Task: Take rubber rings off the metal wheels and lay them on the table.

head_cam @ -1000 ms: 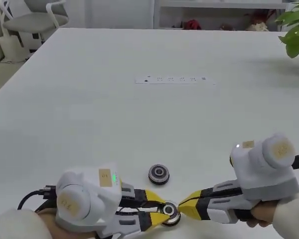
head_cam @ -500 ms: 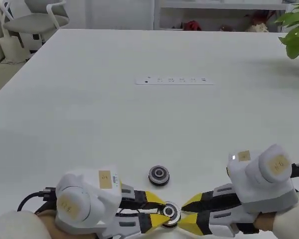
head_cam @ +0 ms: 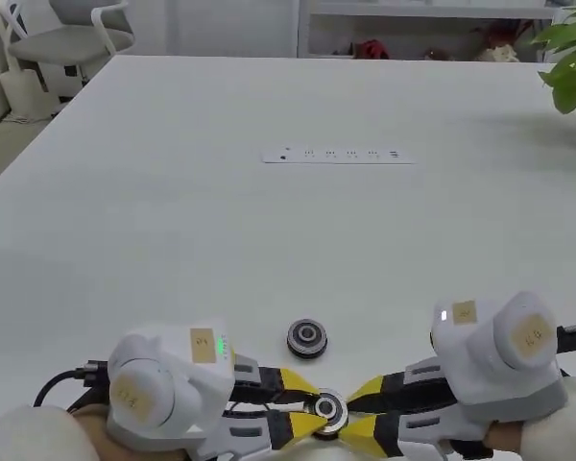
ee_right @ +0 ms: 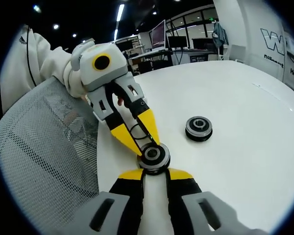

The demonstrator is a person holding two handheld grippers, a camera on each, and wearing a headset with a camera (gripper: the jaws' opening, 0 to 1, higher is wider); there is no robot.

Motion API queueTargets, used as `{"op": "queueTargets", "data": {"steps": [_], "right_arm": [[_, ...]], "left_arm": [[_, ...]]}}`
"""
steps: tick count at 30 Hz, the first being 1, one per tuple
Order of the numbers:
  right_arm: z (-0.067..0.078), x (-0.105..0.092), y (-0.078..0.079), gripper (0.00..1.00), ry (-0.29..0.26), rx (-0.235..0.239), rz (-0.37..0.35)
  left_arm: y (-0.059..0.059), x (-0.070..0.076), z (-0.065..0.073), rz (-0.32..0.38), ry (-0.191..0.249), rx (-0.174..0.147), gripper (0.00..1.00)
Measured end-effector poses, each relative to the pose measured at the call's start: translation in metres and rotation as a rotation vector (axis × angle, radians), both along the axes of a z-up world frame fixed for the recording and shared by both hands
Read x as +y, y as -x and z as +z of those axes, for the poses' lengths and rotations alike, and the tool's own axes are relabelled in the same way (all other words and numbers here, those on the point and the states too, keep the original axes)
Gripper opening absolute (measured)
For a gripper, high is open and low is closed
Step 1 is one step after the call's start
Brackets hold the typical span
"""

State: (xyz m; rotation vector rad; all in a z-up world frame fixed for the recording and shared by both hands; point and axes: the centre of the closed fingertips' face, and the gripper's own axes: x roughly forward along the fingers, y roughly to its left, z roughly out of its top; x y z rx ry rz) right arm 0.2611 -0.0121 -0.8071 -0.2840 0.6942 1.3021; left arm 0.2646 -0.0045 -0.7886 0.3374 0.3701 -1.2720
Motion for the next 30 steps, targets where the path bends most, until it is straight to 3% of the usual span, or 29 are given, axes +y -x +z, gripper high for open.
{"op": "queueTargets", "data": {"steps": [8,19,30], "right_arm": [[-0.0003,-0.0034,-0.0053,0.03,0.017,-0.010,-0.011],[-0.0018,-0.0033,-0.0062,0.01,0.026,0.025,-0.046],[-0.0007,-0.0064,-0.0094,0.00,-0.002,0.166,-0.154]], "left_arm": [[-0.0004,-0.0001,0.0002,0.005,0.003,0.006,0.13],[-0.0007,0.0001,-0.0001,0.005,0.001,0.003,0.13],[0.0005,-0.0007,0.0009,0.001,0.002,-0.004,0.13]]}}
